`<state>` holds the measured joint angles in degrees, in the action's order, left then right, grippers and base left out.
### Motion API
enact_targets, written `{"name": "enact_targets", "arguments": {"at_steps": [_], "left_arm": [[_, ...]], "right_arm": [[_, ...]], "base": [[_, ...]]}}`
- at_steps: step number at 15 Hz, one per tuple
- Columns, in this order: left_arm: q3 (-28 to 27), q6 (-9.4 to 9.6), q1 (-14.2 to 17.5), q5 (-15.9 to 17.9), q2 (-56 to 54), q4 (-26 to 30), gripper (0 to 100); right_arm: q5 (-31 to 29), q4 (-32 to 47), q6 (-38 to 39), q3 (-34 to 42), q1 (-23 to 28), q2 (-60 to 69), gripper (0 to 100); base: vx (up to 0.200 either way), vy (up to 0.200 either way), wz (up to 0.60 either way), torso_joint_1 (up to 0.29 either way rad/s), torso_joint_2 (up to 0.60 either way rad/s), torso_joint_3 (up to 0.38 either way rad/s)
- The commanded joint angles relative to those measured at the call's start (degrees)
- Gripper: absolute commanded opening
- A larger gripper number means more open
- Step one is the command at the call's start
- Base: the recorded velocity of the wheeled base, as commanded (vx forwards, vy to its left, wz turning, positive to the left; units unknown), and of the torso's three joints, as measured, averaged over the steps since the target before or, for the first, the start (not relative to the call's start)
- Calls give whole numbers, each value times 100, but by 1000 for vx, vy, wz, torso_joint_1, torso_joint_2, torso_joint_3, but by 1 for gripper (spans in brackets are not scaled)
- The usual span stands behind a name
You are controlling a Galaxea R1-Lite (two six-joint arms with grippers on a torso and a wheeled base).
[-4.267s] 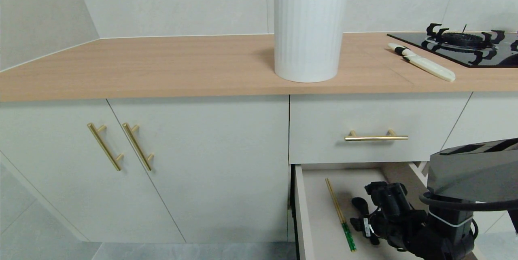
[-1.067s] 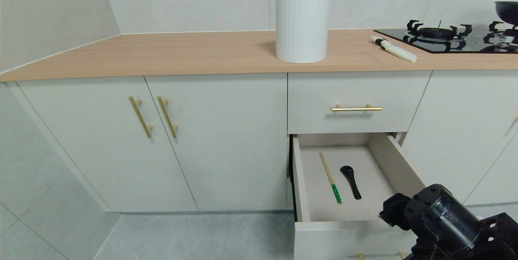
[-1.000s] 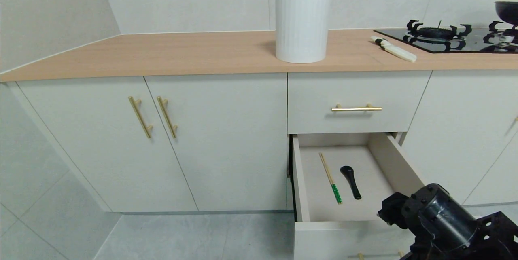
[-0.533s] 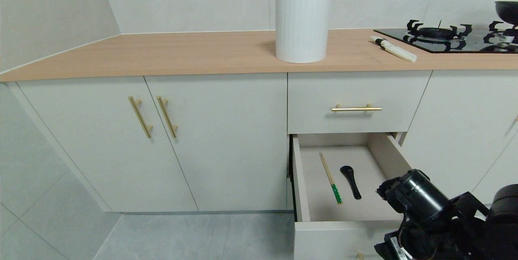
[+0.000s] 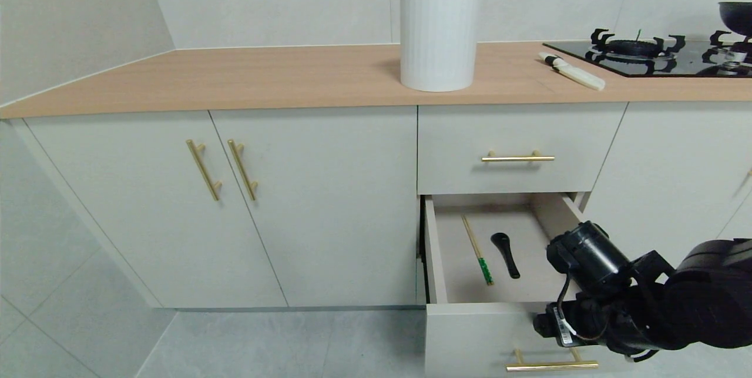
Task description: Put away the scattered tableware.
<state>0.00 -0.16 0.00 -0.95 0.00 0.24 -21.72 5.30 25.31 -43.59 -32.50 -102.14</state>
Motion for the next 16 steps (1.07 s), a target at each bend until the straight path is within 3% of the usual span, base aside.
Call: {"name": "enact_targets", "arguments": {"at_steps": [1, 10, 16], "left_arm": [[0, -2, 0, -2, 9, 2, 100], [0, -2, 0, -2, 9, 2, 100], [0, -2, 0, -2, 0, -7, 100]], "right_arm": [[1, -3, 9, -79, 77, -69, 100], [335, -943, -52, -220, 569, -420, 100], [467, -1163, -360, -914, 824, -965, 100]], "base": [[0, 0, 0, 0, 0, 0], [0, 0, 0, 0, 0, 0], [0, 0, 0, 0, 0, 0]]}}
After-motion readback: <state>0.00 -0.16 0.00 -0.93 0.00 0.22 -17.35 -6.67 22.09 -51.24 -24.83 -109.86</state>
